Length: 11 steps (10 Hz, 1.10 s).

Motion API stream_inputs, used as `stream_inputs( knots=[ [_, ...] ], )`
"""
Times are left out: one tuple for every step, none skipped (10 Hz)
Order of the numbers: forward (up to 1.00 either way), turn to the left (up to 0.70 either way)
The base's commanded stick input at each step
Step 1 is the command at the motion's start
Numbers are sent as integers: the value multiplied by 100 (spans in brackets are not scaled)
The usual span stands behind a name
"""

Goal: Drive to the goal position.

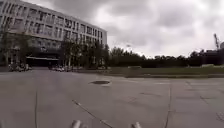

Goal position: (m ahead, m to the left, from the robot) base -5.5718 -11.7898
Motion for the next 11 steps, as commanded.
stream_inputs(
  knots=[
    [0, -80],
    [0, -80],
    [0, -80],
    [0, -80],
    [0, -80],
    [0, -80],
    [0, -80],
    [0, -80],
    [0, -80],
    [0, -80],
    [0, -80]
  ],
)
